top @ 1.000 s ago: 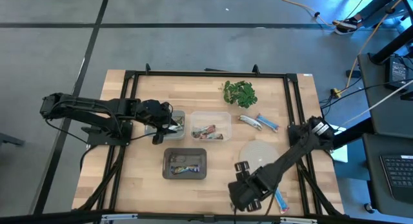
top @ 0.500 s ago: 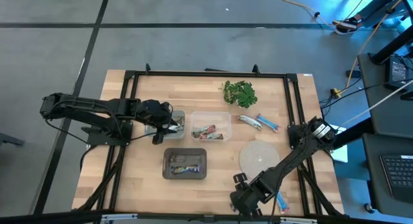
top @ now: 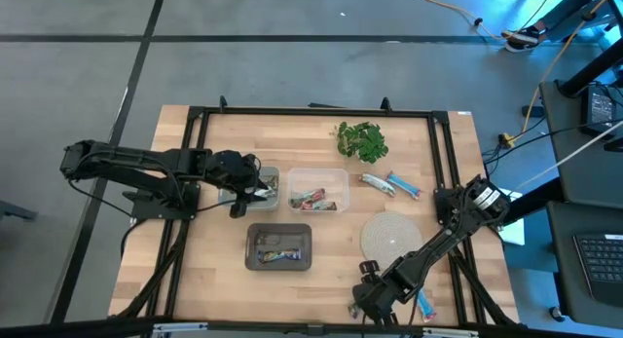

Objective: Pick and place Granola Bars by type
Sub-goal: Put the blue granola bar into the black transparent bin

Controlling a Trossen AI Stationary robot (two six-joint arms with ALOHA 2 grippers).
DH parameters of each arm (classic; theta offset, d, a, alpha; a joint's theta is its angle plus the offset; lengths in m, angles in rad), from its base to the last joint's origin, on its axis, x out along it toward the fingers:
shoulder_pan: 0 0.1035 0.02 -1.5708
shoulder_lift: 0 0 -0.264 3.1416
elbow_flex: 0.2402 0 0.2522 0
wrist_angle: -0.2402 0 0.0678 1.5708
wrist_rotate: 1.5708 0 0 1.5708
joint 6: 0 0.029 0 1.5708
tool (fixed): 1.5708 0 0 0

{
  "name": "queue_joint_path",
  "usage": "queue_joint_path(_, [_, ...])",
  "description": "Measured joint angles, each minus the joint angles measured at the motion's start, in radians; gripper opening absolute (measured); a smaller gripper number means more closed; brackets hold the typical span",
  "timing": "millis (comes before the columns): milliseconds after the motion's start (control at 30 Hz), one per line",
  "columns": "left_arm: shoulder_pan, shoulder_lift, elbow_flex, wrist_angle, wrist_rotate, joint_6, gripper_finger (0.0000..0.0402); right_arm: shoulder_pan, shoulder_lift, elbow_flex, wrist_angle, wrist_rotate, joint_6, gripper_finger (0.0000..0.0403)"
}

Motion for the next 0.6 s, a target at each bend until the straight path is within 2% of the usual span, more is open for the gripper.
queue_joint_path(400, [0.000, 0.000, 0.000, 0.003, 0.000, 0.000, 0.0150, 0.000, 0.001, -0.004, 0.056, 0.002, 0.046, 0.0197])
queue_joint_path(600, [0.000, 0.000, 0.000, 0.003, 0.000, 0.000, 0.0152, 0.001, 0.002, -0.004, 0.045, 0.080, 0.007, 0.0197])
